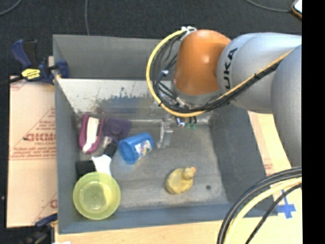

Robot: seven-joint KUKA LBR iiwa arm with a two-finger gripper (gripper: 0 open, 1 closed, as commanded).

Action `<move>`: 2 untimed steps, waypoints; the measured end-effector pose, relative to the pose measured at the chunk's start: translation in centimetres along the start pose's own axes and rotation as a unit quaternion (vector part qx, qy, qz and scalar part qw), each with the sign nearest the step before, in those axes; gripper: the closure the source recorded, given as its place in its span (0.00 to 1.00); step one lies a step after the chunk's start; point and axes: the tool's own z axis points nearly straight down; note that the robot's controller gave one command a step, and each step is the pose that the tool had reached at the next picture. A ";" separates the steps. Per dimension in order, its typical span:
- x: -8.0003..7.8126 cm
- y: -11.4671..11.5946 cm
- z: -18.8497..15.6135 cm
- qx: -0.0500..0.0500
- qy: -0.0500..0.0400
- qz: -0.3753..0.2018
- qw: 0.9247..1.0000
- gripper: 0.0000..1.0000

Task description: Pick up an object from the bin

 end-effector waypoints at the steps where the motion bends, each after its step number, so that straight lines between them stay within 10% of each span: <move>1: -0.1 0.4 5.9 0.000 -0.004 0.014 1.000 0.00; 2: 0.2 5.0 5.3 -0.001 -0.009 0.003 1.000 0.00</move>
Offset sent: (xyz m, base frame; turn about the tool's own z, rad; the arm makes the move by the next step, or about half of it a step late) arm -0.0012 0.0481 -0.0564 0.0125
